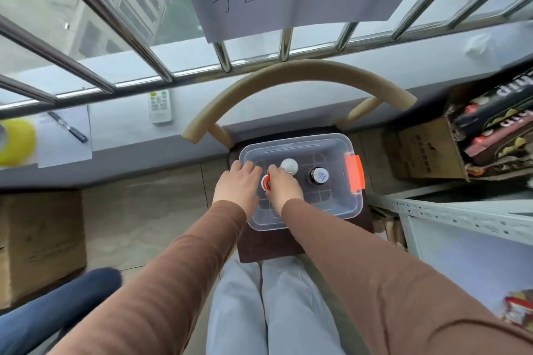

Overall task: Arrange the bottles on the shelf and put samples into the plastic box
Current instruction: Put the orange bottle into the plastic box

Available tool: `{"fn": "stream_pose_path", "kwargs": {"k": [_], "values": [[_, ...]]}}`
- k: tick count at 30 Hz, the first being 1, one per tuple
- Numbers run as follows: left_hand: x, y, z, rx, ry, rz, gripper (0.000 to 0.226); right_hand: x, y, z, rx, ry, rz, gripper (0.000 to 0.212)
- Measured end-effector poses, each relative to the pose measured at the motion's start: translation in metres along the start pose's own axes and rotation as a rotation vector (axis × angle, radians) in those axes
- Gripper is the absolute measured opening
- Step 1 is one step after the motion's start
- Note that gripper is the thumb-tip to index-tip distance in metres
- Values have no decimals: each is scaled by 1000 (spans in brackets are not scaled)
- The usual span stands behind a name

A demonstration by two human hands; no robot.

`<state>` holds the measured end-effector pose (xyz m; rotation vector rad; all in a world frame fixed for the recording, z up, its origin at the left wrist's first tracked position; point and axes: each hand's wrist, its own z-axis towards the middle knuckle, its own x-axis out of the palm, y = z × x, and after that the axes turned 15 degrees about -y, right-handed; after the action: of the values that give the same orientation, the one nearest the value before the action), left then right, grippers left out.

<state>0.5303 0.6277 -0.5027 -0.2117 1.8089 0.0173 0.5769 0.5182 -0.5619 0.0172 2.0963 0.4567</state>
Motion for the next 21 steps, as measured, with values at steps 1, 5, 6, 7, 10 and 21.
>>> {"fn": "stream_pose_path", "kwargs": {"k": [1, 5, 6, 7, 10, 21], "values": [[0, 0, 0, 6, -1, 3, 56, 1, -1, 0, 5, 20, 8, 32], [-6, -1, -3, 6, 14, -1, 58, -8, -4, -9, 11, 71, 48, 52], [-9, -2, -5, 2, 16, -3, 58, -14, -6, -14, 19, 68, 67, 57], [-14, -3, -7, 1, 16, -1, 57, -21, -9, -19, 36, 51, 94, 59], [-32, -7, -14, 5, 11, 3, 55, -43, -20, -40, 88, -40, 192, 56], [-104, -64, -90, 206, -24, 5, 40, -118, -86, -217, 196, -369, 241, 45]]}}
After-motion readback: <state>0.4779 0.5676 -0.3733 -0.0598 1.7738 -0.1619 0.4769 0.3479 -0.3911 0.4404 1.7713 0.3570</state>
